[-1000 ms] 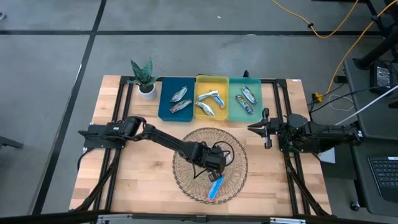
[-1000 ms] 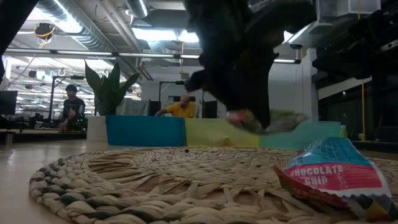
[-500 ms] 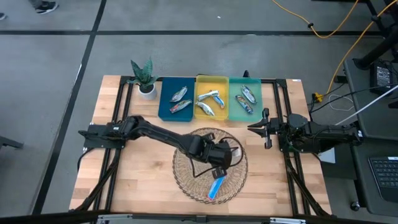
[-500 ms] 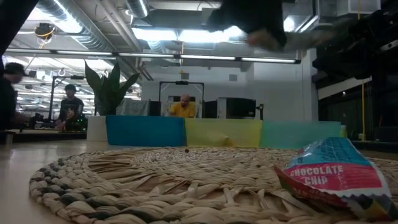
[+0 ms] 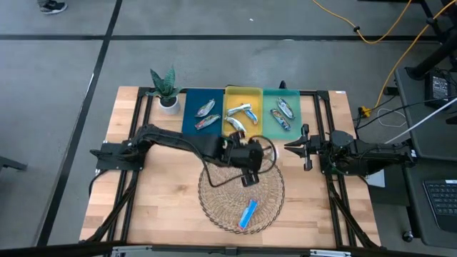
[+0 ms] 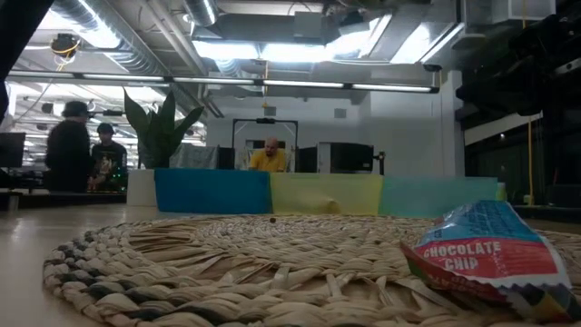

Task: Pick and place Granola Bars by type
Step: Put the red granola bar into the blue bin

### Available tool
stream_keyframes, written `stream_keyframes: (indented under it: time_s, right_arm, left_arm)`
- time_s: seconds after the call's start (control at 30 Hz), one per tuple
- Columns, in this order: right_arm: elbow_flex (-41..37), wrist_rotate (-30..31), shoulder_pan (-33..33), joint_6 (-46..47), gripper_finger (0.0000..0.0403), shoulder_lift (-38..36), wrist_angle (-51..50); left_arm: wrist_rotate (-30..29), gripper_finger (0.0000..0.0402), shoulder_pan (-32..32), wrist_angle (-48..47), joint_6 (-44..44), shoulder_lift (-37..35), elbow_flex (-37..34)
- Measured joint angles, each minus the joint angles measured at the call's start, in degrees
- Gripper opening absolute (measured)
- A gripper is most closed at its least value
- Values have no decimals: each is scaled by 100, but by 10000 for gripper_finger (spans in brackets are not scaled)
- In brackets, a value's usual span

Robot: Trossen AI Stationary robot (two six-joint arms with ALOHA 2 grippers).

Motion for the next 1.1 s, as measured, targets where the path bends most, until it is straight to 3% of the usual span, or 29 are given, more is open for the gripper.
stream_keyframes:
  time_s: [0.5,1.1]
  right_arm:
    - [0,0,0,0,49,1,0]
    - [0,0,2,0,49,1,0]
  left_arm:
    - [-468,65,742,-479,901,-1112,2]
    - [491,65,2511,-1334,2453,-1334,-2]
